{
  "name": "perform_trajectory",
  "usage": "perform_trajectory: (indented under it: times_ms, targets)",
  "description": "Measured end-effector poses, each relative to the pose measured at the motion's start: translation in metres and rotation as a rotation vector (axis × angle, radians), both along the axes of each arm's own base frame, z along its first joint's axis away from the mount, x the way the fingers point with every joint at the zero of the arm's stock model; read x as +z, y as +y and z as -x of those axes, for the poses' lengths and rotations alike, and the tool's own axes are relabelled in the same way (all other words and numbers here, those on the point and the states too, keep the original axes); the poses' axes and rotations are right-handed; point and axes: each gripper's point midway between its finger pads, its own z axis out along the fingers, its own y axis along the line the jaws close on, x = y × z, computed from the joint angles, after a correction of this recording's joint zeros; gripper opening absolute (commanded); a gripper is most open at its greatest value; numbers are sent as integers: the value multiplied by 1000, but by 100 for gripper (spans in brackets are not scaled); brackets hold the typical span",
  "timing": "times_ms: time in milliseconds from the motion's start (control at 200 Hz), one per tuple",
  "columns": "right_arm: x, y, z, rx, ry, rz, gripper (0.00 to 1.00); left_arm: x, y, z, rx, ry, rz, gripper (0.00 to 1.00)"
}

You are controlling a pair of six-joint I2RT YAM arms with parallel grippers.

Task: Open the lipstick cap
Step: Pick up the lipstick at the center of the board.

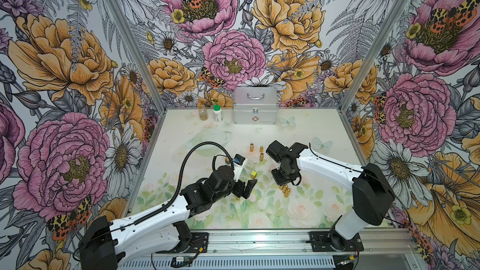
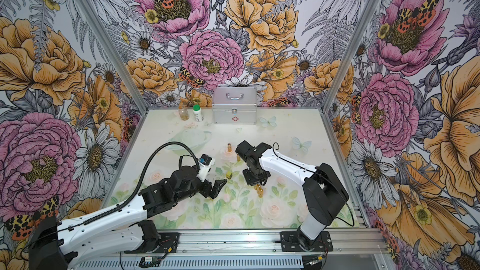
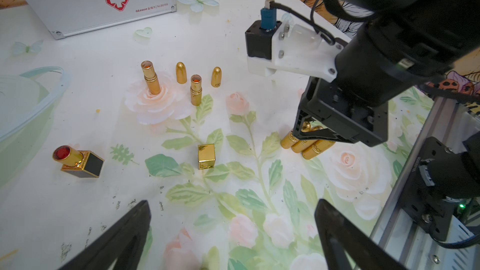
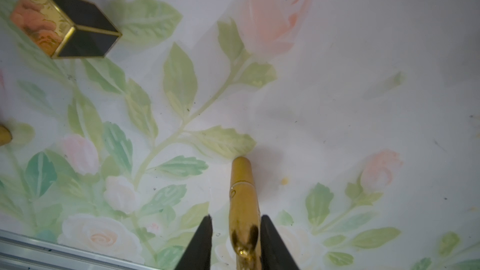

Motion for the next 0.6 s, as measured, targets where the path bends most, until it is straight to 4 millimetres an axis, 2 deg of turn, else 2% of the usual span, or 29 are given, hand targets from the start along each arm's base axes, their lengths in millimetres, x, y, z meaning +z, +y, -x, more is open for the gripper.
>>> perform_trajectory:
  times_ms: [600]
  targets:
    - [-8, -3, 0, 0, 6, 26, 26, -1, 0, 0, 0, 1, -2, 99]
